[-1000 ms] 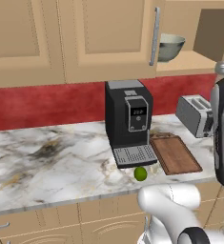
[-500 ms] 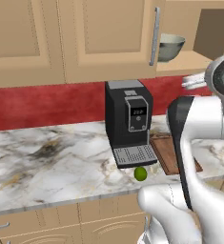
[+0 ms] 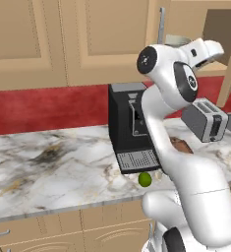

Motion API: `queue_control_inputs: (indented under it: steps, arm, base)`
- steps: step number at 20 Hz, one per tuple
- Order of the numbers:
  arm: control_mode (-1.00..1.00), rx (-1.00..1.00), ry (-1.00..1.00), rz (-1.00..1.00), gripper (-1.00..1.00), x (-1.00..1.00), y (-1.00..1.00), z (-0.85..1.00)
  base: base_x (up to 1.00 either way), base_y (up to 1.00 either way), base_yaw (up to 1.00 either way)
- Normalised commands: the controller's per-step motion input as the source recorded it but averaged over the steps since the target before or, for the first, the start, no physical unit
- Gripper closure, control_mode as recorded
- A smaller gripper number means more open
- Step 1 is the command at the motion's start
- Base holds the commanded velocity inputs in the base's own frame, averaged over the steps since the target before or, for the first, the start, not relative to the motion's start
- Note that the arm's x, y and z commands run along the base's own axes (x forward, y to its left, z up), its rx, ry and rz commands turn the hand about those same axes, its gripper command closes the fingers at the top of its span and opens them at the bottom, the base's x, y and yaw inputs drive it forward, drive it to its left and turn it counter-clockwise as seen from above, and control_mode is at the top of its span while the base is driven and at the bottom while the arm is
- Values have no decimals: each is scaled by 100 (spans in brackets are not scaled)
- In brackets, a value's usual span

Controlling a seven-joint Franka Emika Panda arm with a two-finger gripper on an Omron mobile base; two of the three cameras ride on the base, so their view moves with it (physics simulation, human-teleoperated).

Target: Open the cabinet. Place the bowl and condiment on the counter. Then place the lime and garlic on the cutting board.

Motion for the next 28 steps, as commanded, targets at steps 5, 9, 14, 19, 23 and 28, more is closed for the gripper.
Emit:
queue_control_inputs:
  steps: [5, 9, 14, 19, 23, 28]
  arm:
    - [-100, -1, 23, -28, -100, 81, -82, 4]
    - [-100, 0, 10, -20, -100, 7, -100, 21]
    - [-100, 2, 1, -11, -100, -30, -100, 17]
    - [-100, 7, 0, -2, -100, -64, -100, 13]
    - [-100, 15, -1, 0, -100, -53, -100, 3]
    - [-100, 20, -16, 16, -100, -51, -54, -14]
  base:
    - [0, 0, 0]
    - [0, 0, 0]
    - [0, 0, 0]
    - [0, 0, 0]
    - [0, 0, 0]
    - [0, 0, 0]
